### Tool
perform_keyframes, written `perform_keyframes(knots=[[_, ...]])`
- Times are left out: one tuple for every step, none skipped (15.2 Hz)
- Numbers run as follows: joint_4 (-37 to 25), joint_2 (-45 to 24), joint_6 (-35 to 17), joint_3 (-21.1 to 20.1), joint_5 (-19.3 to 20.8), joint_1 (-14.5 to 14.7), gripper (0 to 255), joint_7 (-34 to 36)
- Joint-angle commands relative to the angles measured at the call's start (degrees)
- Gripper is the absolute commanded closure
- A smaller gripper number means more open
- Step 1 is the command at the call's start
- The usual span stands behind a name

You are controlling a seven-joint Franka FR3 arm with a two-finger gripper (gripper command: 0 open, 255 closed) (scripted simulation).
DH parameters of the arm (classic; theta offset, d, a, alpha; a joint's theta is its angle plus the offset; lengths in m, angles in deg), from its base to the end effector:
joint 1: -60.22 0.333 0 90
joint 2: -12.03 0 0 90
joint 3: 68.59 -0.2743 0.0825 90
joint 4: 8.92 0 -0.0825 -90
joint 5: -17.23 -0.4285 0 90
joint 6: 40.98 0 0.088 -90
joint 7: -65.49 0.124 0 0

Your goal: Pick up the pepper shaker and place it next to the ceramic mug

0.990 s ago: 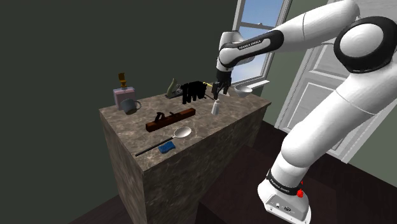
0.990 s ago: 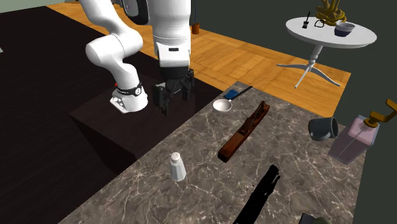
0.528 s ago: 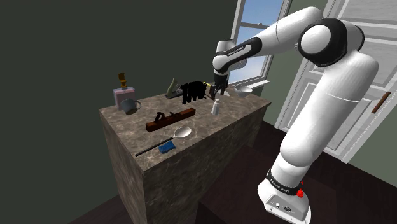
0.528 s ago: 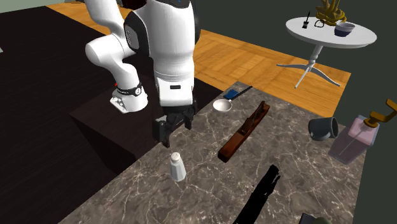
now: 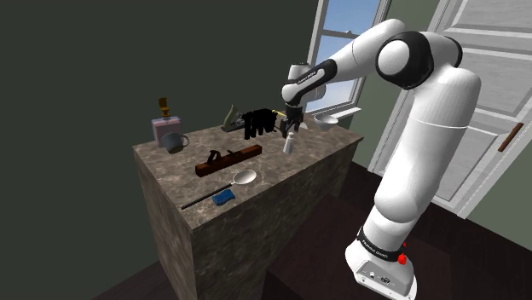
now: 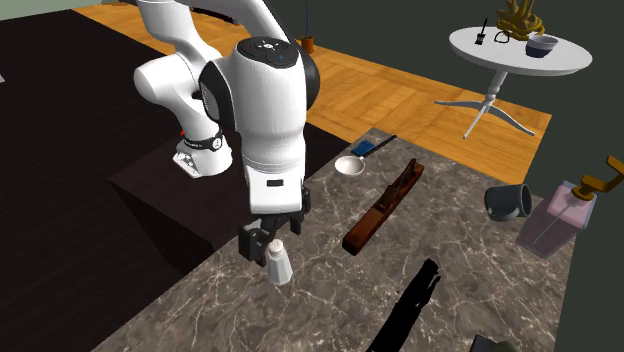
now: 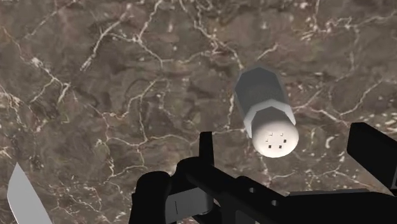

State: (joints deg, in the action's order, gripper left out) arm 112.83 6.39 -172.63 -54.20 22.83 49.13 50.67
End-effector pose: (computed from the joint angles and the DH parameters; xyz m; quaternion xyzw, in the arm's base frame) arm 0.5372 -0.2601 0.2881 0.9962 -0.0607 0.0188 0.0600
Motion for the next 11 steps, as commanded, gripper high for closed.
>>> perform_keyframes(knots=[[0.50, -0.96, -1.49, 0.05, -0.21, -0.14, 0, -0.18], [0.72, -1.46, -2.19, 0.06, -0.33, -0.20, 0, -0.27], [0.83, -1.75, -2.60, 0.07, -0.40, -0.24, 0, -0.32], [0.84, -1.75, -2.60, 0.07, -0.39, -0.24, 0, -0.32], [0.83, -1.75, -2.60, 0.07, -0.39, -0.24, 0, -0.32], [0.83, -1.75, -2.60, 0.07, -0.40, -0.24, 0, -0.32], [0.83, -1.75, -2.60, 0.07, -0.40, -0.24, 0, -0.32], [0.83, -1.75, -2.60, 0.07, -0.40, -0.24, 0, -0.32], [0.83, -1.75, -2.60, 0.07, -0.40, -0.24, 0, -0.32], [0.83, -1.75, -2.59, 0.07, -0.39, -0.24, 0, -0.32], [0.83, -1.75, -2.59, 0.07, -0.39, -0.24, 255, -0.32]])
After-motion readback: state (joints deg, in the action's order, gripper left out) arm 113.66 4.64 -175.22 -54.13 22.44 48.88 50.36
